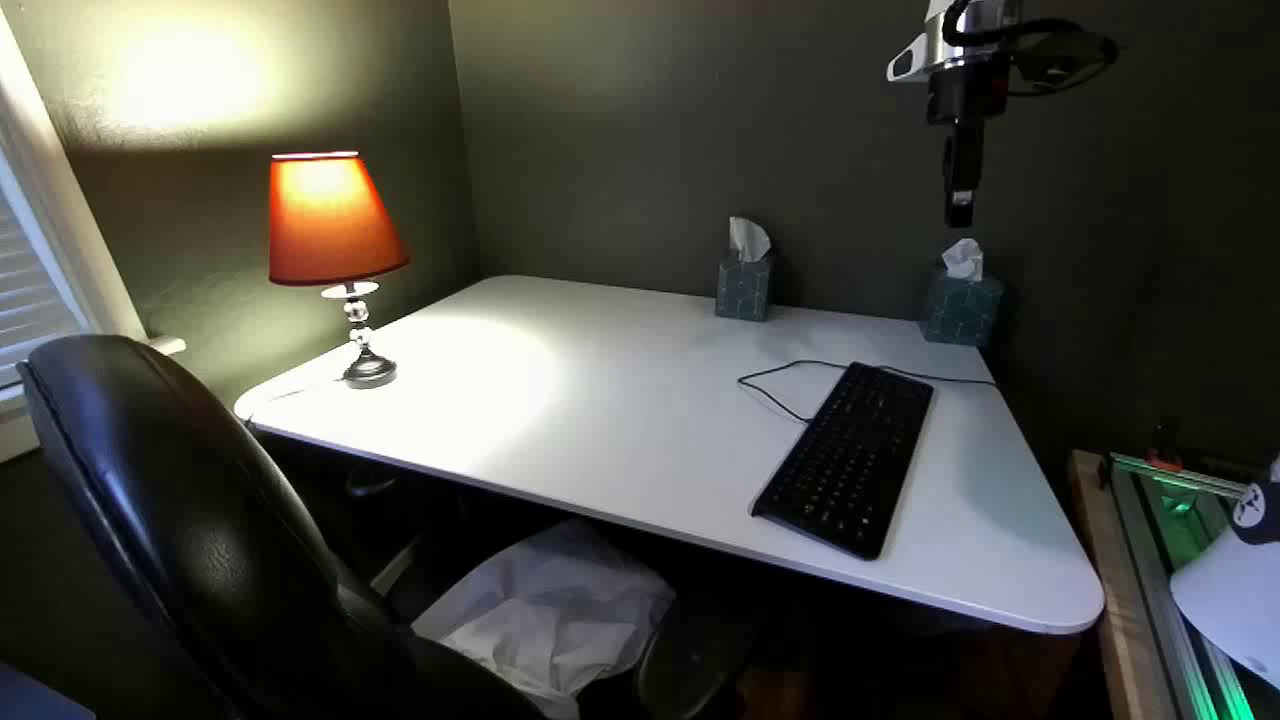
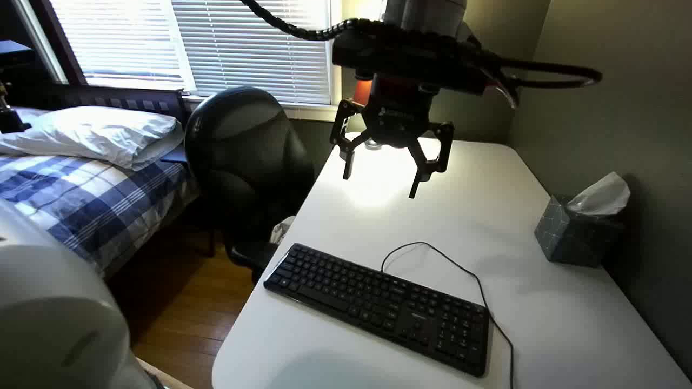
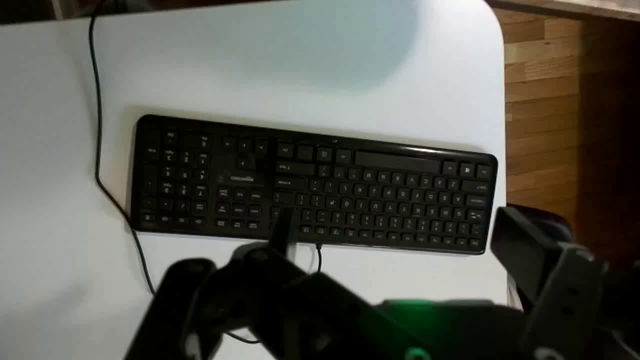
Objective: Press a key on the keyboard
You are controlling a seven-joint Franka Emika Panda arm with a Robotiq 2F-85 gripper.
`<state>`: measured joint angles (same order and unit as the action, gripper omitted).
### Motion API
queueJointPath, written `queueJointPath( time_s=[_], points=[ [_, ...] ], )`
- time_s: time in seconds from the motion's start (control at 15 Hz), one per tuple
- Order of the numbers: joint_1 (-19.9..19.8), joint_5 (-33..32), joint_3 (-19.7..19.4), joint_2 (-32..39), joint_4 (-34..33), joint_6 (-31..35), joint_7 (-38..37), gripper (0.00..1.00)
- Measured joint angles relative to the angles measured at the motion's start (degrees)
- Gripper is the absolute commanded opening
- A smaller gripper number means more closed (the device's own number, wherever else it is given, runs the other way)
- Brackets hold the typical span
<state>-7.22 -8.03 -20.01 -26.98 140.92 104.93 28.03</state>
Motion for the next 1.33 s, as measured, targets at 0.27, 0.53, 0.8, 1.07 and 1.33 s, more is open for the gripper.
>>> queueJointPath(
  time_s=[0.27,0.53,0.8,1.07,1.33],
  points=[
    [0.0,0.0,0.0,0.0,0.0,0.0,0.0,1.00],
    [0.0,0.0,0.0,0.0,0.0,0.0,0.0,1.00],
    [-0.2,0.0,0.2,0.4,0.0,0.2,-0.7,1.00],
    [-1.5,0.1,0.1,5.9,0.2,6.1,-3.4,1.00],
    [-2.4,0.0,0.2,12.5,1.4,17.3,-3.5,1.00]
  ],
)
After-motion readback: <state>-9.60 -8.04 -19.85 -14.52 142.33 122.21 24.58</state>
